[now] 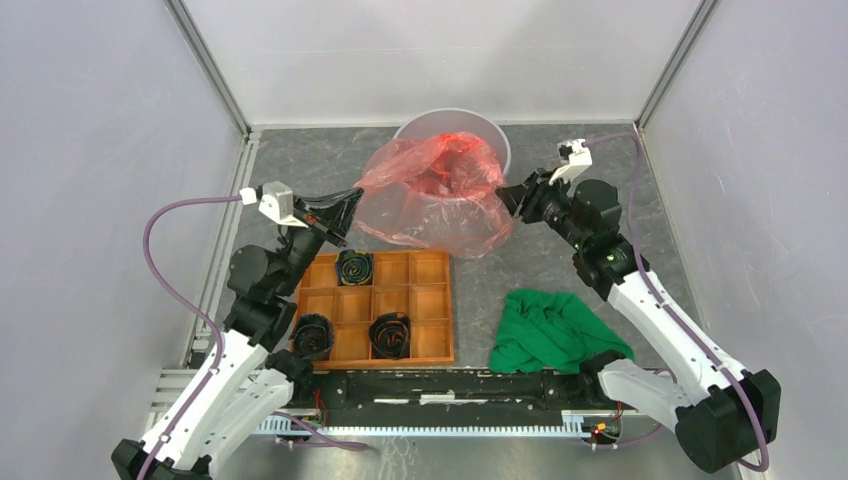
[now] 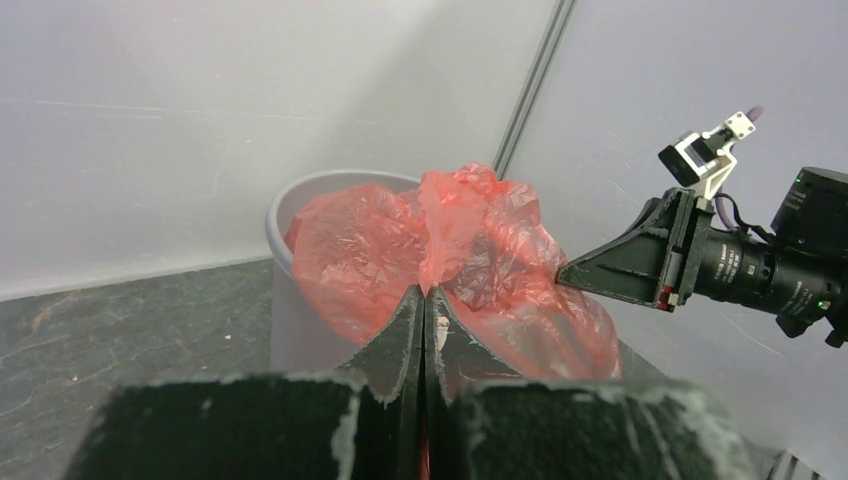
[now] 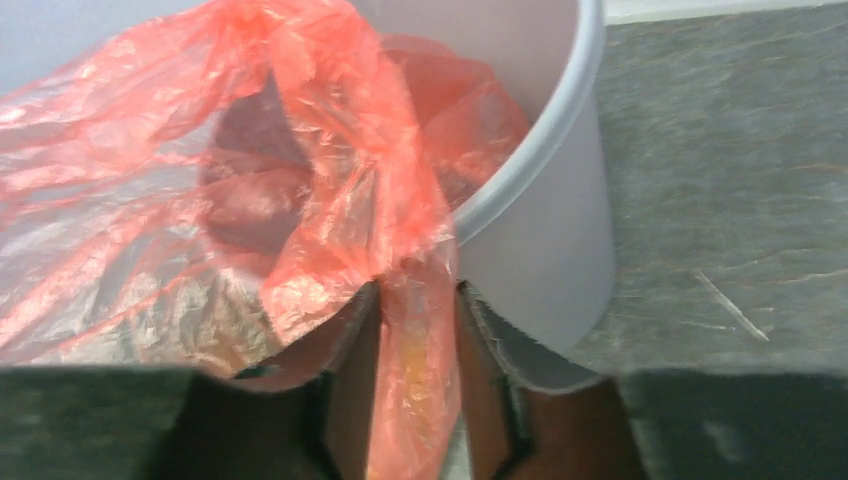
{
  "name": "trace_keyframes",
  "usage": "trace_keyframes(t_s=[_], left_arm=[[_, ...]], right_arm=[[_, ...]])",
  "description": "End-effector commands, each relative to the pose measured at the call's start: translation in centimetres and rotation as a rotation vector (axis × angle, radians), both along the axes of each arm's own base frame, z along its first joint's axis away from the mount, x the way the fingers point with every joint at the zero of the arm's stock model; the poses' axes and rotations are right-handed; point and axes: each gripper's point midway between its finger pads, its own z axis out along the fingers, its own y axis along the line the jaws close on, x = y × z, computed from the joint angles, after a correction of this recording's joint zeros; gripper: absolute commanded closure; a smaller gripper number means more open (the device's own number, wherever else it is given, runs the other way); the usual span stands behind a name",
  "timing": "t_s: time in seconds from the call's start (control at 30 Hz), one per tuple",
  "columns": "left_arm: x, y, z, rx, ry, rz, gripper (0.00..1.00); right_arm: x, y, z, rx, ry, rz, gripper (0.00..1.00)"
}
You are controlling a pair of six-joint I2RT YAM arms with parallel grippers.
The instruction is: Put the trash bags into the trash bin
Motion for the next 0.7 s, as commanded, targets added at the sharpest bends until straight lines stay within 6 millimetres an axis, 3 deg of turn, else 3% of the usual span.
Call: trace_keyframes(t_s=[0.0,0.1,0.13,0.2,0.27,0.4,0.47,0.53,0.6,0.67], left_arm=[[0.1,0.8,-0.2,-0.061,0.023,0.033,0.98],[1.6,2.5,-2.3,-0.1,0.143,0.148,0.98],[2.2,3.6,-3.8,-0.107,0.213,0.218,0.98],[3.0,6.2,-6.5,-0.14,0.329,0.374,0.98],[3.1,7.5,-8.3,-0.142,0.385,0.453,0.98],[2.6,6.1,-8.6,-0.143,0.349,0.365,0.98],[2.4,5.9,-8.1,-0.137,0.322,0.345,0.98],[2.4,6.1,-7.7,-0.118,0.305,0.357,0.98],[2.3,6.4,-7.1,-0.103,0.29,0.368,0.98],[2.1,6.3,-6.7,-0.097,0.274,0.361,0.98]], right_arm=[[-1.2,1.8,4.6,0.065,-0.233,0.147,0.77],[-2.2,1.4,6.3,-0.084,-0.432,0.188,0.92],[-2.9,1.1,6.7,-0.129,-0.51,0.201,0.94],[-4.2,0.4,5.4,-0.207,-0.575,0.204,0.99],[-5.1,-0.2,2.4,-0.216,-0.555,0.201,0.99],[-7.0,0.8,-3.0,-0.151,-0.407,0.297,0.96],[-7.6,1.3,-3.5,-0.145,-0.354,0.343,0.84],[-7.2,0.6,-2.5,-0.198,-0.334,0.309,0.64],[-5.9,-1.4,0.1,-0.258,-0.344,0.185,0.43],[-4.7,-3.3,4.5,-0.277,-0.372,0.05,0.27]])
